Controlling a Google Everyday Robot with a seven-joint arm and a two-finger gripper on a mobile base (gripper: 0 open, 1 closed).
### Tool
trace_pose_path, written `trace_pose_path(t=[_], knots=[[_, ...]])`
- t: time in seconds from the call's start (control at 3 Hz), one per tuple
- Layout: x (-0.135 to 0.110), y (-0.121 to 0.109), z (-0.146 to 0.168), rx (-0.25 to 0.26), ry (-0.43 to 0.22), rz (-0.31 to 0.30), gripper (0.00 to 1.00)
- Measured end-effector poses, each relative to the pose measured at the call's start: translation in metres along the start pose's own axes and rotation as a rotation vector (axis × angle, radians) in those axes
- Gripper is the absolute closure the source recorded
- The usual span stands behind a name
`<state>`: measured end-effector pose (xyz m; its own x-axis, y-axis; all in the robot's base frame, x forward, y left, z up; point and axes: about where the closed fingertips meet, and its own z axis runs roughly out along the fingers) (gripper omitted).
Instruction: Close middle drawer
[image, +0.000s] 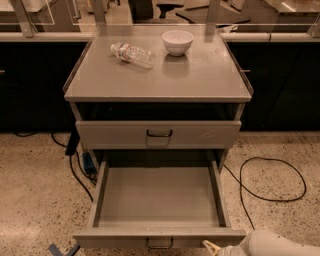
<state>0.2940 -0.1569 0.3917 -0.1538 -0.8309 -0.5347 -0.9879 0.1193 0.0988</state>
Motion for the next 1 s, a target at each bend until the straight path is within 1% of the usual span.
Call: trace_pose_path(t=[0.33,1.0], knots=[[0.0,0.0,0.0,0.0,0.0,0.0,0.12],[0.0,0.0,0.0001,0.0,0.0,0.0,0.59]])
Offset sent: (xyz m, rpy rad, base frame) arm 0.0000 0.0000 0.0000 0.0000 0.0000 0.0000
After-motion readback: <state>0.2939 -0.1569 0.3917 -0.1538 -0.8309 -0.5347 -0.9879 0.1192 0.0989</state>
